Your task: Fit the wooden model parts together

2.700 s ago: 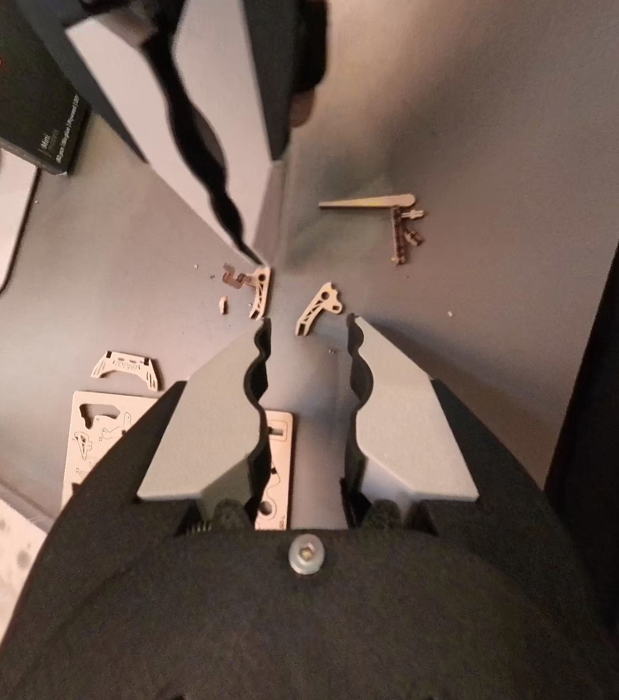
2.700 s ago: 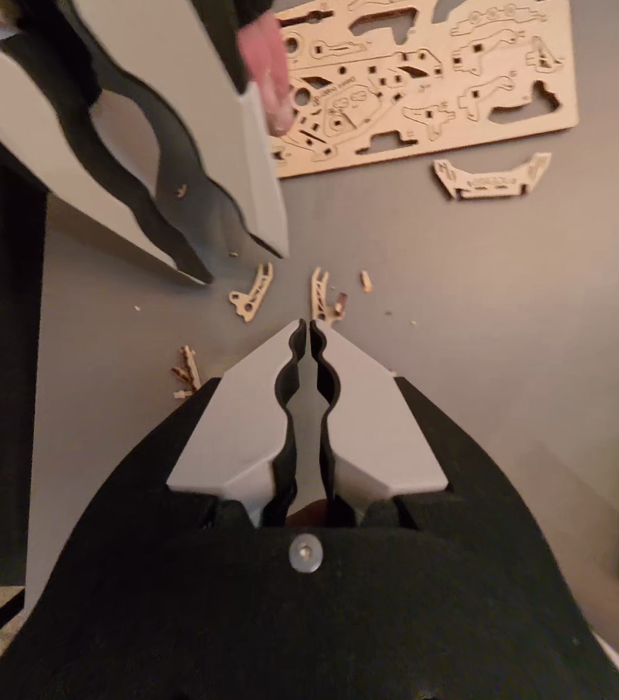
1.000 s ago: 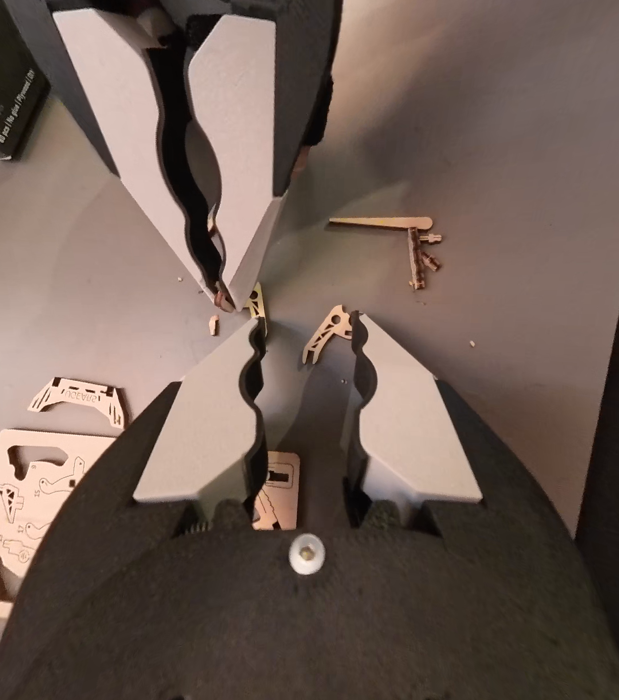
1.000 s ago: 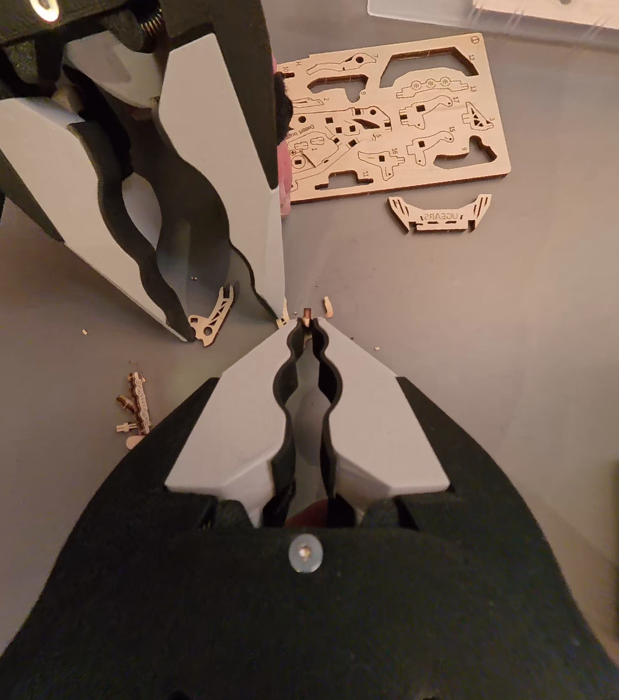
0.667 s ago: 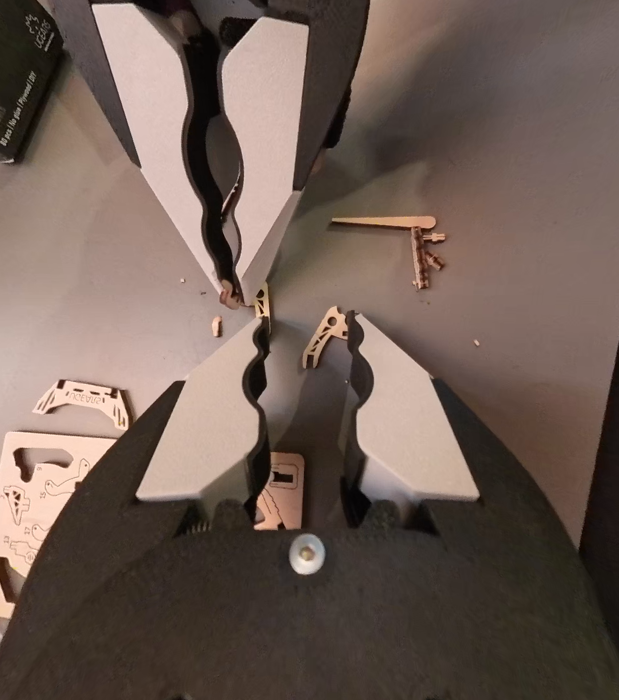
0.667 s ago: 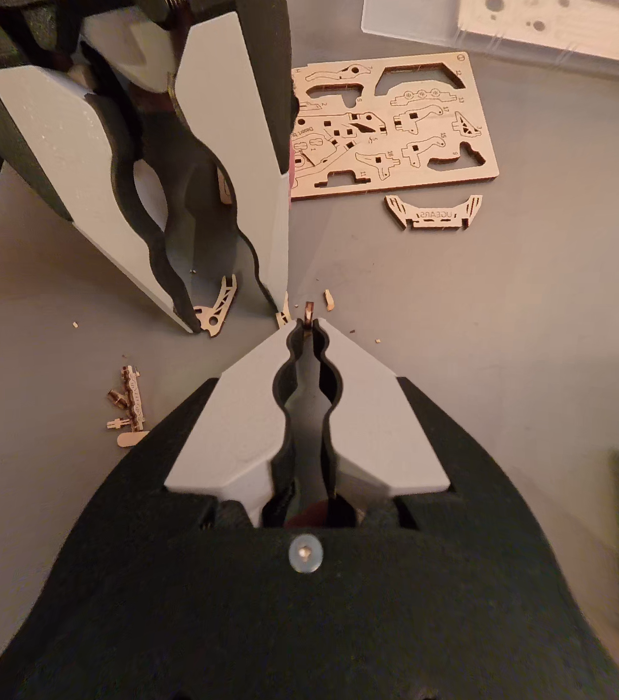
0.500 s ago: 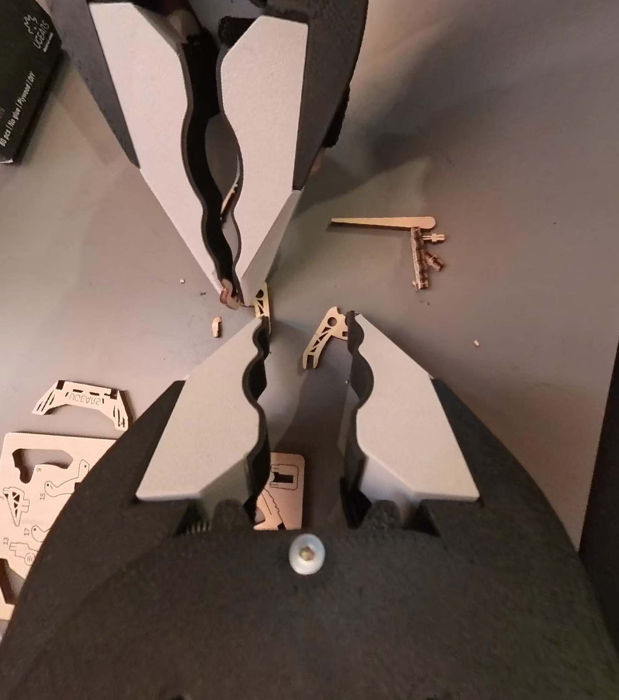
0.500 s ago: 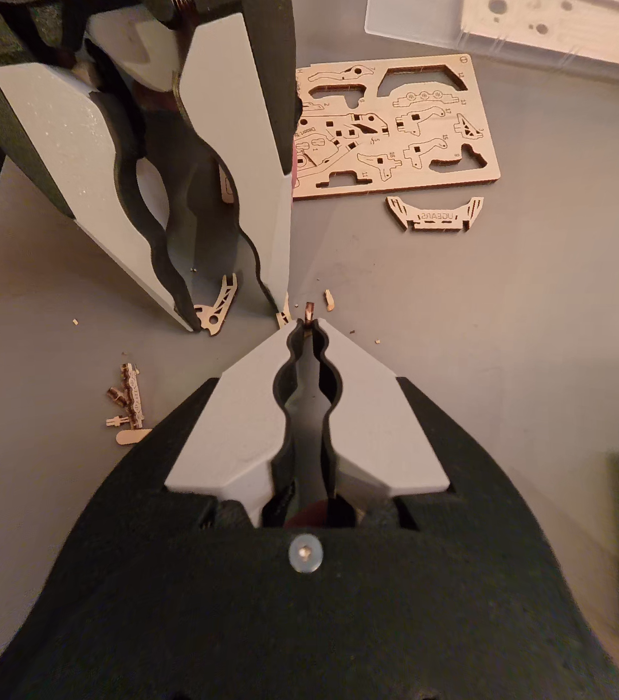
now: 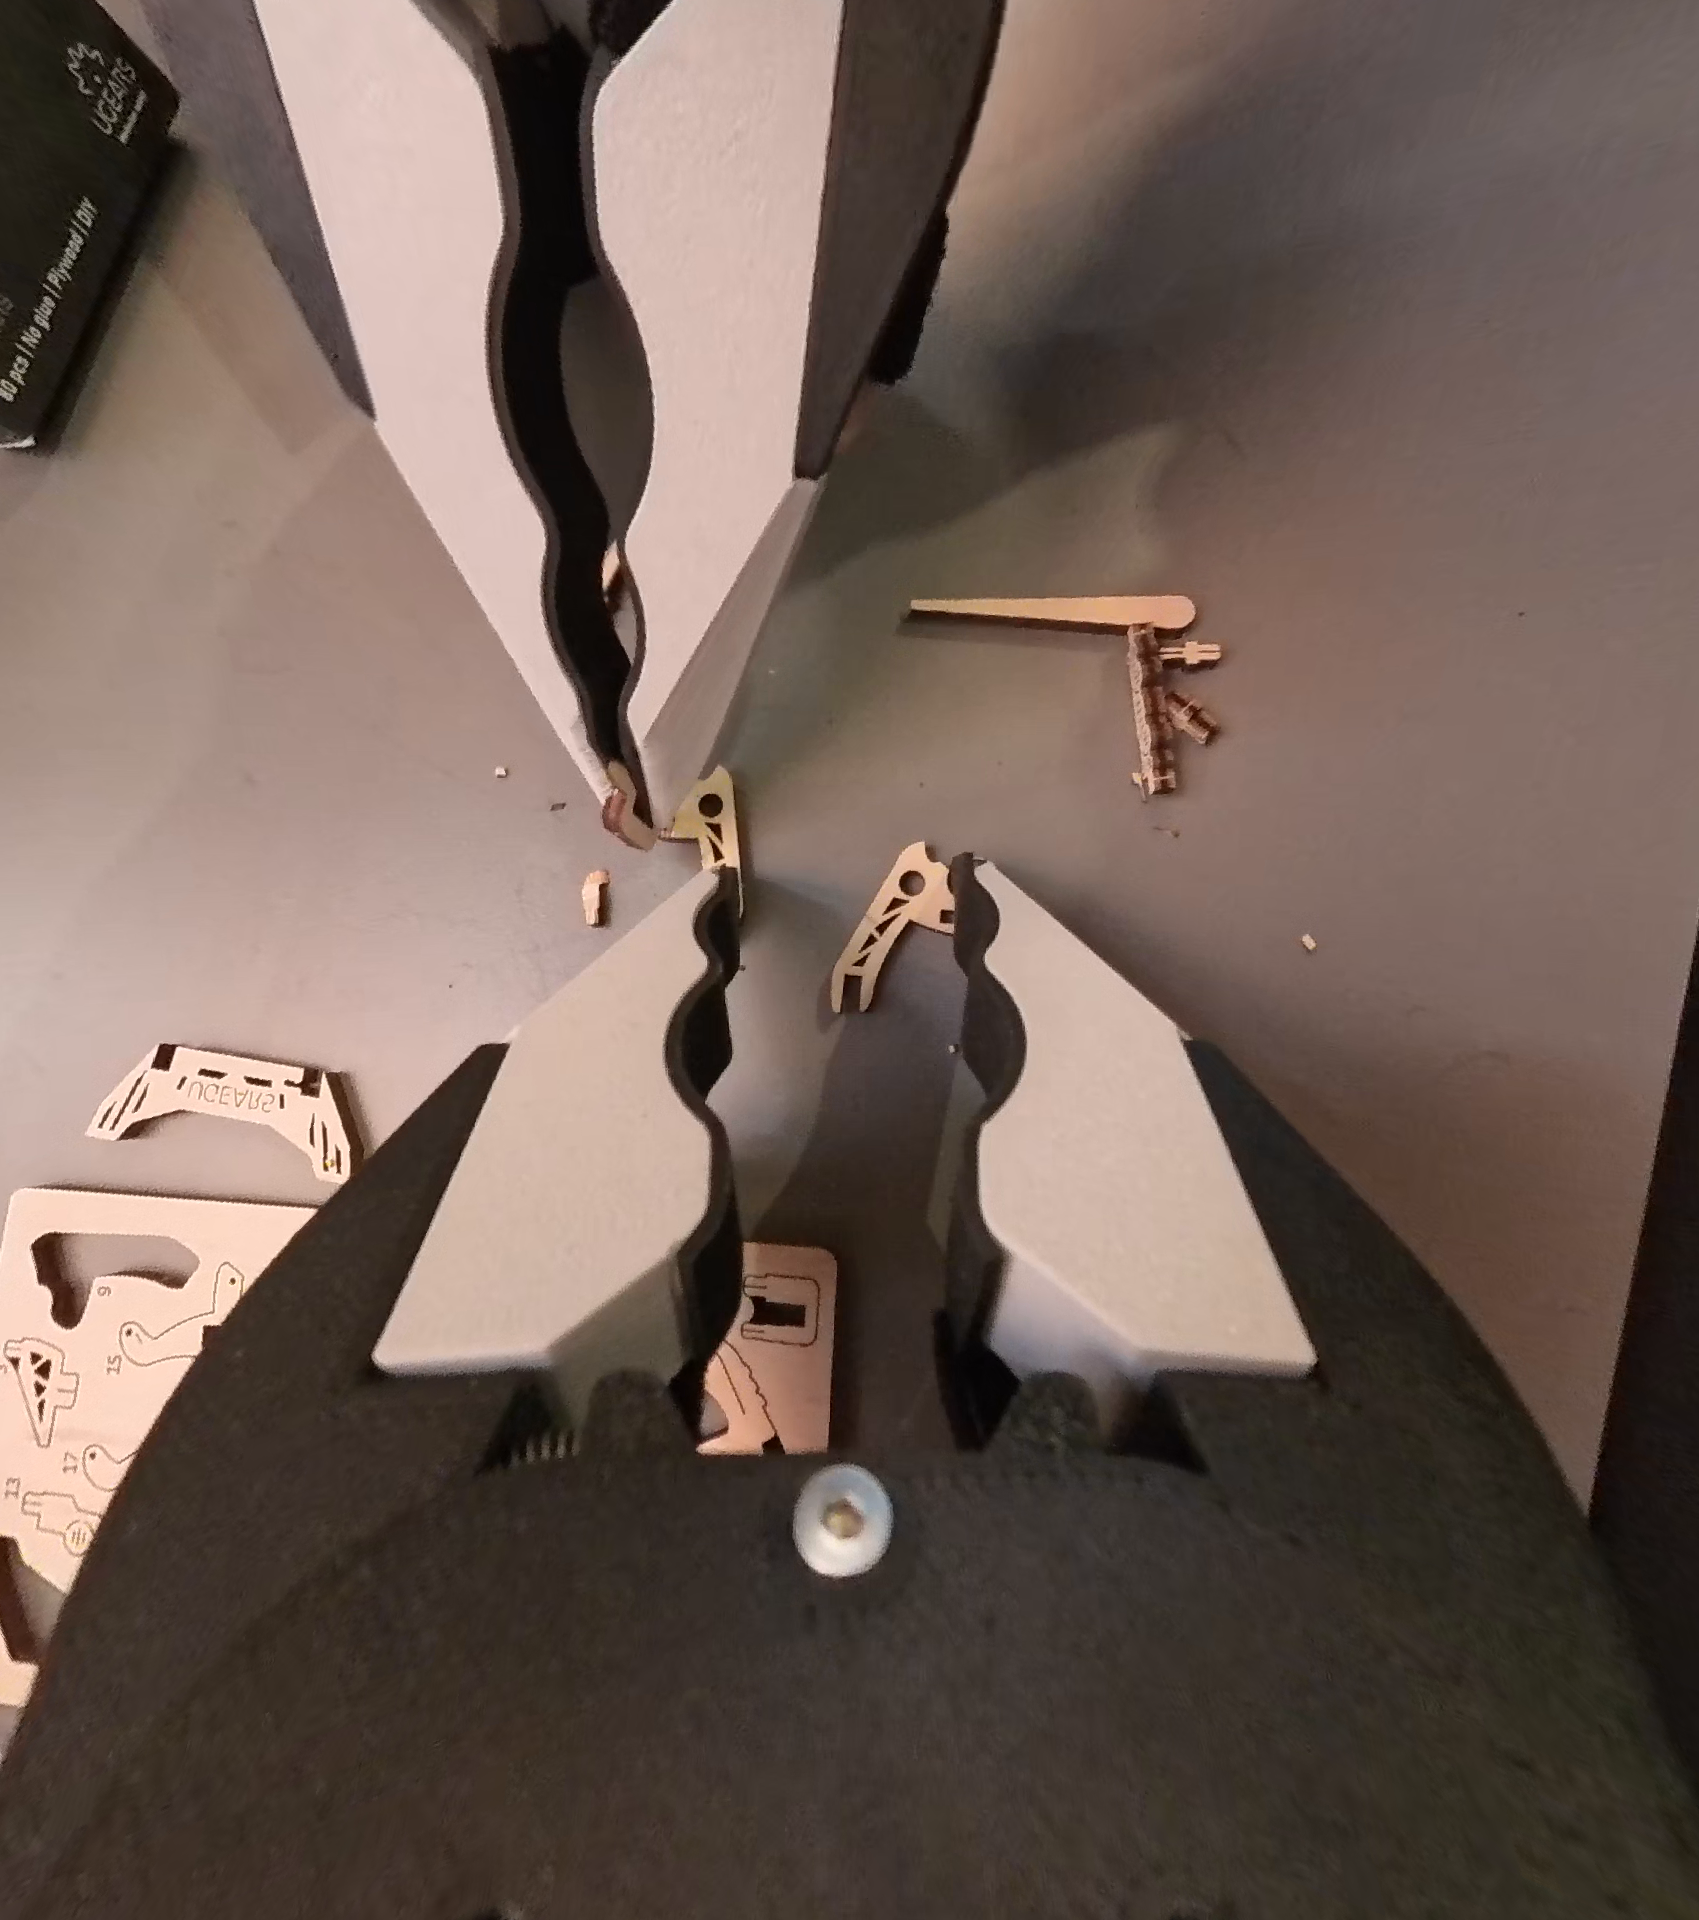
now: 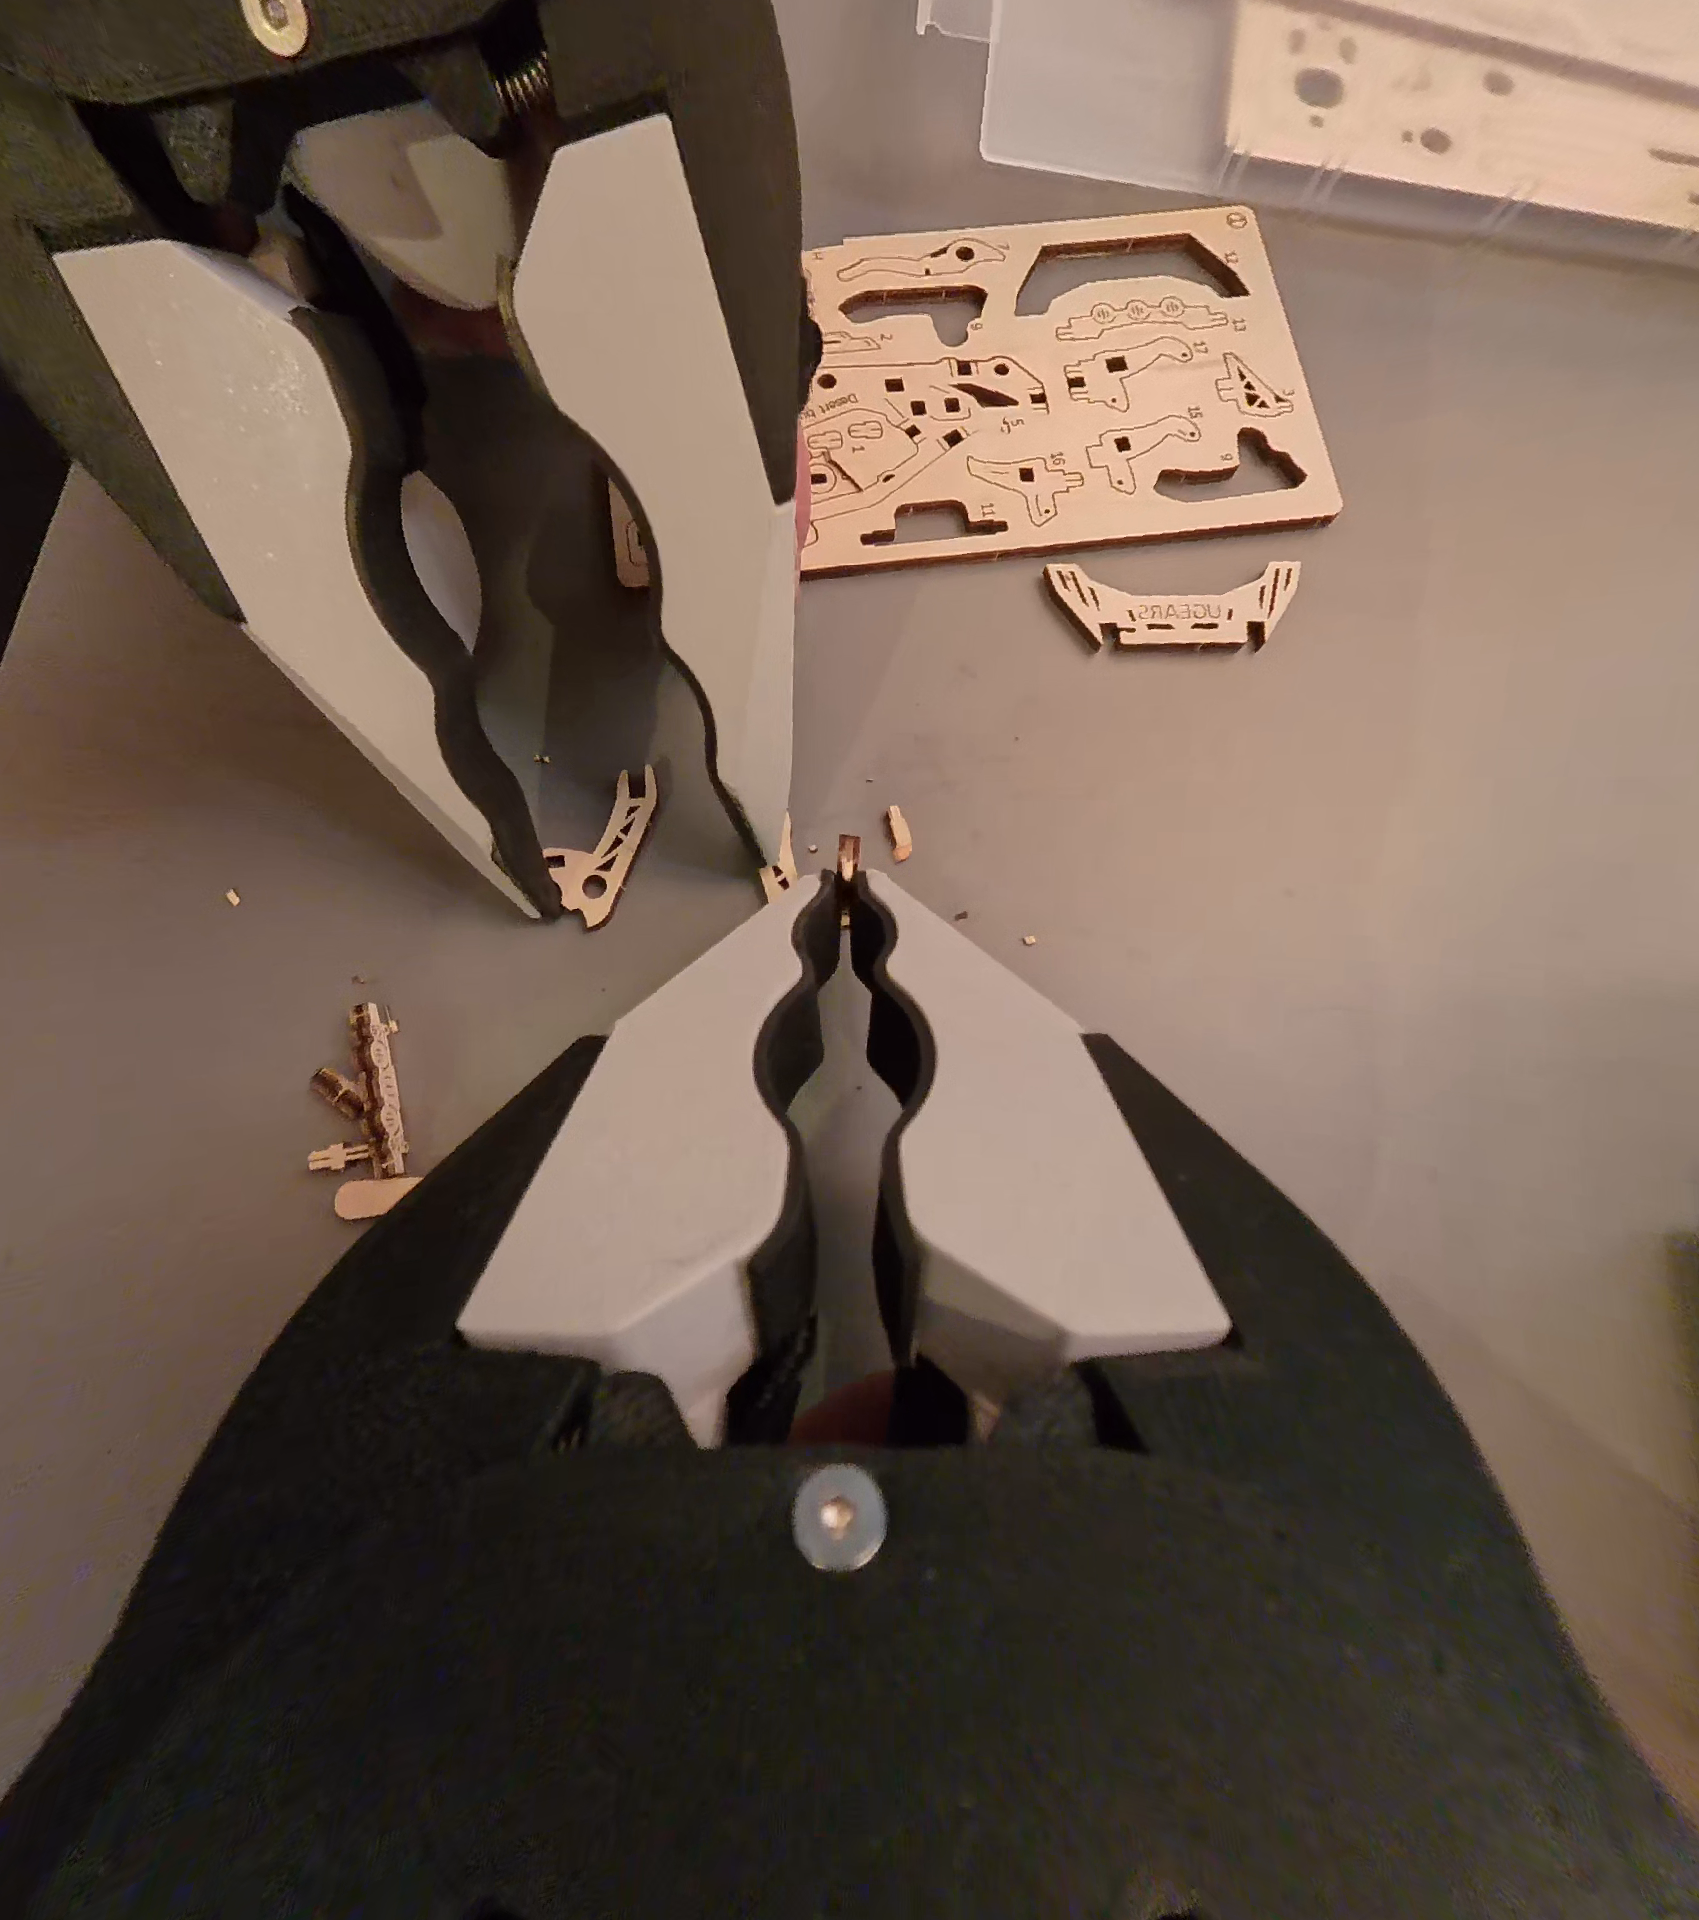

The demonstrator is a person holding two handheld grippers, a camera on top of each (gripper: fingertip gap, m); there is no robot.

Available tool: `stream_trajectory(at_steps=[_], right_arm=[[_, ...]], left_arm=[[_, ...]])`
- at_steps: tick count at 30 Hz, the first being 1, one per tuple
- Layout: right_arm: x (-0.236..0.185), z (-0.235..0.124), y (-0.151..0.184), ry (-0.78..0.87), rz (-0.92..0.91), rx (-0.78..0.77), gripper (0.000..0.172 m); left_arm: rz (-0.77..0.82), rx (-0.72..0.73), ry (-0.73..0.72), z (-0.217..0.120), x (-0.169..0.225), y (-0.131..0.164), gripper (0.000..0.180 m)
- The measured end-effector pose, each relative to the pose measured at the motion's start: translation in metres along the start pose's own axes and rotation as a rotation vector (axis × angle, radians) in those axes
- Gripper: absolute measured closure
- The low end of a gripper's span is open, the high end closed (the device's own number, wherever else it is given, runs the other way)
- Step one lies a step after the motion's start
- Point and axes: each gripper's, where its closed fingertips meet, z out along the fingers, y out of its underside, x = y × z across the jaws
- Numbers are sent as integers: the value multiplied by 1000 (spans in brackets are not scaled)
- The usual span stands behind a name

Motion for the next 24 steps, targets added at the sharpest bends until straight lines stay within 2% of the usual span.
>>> stream_trajectory(at_steps=[19, 24], right_arm=[[0, -1, 4, 32, -52, 1, 171], [-1, -3, 2, 45, -7, -5, 172]], left_arm=[[3, 5, -3, 0, -1, 0, 142], [3, 4, 2, 0, -1, 0, 142]])
